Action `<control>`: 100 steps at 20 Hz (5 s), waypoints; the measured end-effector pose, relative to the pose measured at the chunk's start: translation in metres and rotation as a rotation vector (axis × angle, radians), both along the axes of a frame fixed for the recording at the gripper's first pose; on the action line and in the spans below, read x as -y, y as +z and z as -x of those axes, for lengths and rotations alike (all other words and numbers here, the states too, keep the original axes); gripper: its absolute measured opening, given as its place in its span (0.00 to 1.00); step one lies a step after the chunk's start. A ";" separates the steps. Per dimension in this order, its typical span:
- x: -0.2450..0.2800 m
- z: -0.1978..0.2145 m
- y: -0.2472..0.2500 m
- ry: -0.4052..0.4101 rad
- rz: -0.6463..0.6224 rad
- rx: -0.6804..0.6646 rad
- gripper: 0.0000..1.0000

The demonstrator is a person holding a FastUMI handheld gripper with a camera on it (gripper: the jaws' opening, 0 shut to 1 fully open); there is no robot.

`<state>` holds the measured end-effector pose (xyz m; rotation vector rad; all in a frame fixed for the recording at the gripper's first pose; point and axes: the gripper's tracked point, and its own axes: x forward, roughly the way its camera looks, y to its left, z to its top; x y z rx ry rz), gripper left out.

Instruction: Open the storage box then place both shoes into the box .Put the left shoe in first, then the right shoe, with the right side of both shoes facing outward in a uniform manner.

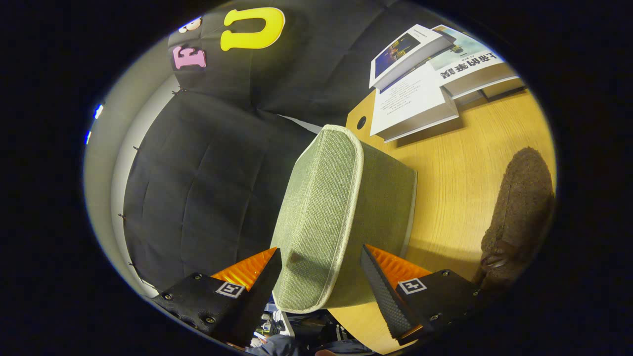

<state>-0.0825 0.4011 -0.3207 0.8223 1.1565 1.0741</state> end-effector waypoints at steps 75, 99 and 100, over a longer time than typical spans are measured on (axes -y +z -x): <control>-0.077 -0.051 0.213 -0.211 0.056 0.398 0.96; 0.190 -0.049 0.092 -0.390 0.522 0.449 0.95; 0.194 -0.047 0.086 -0.384 0.534 0.445 0.95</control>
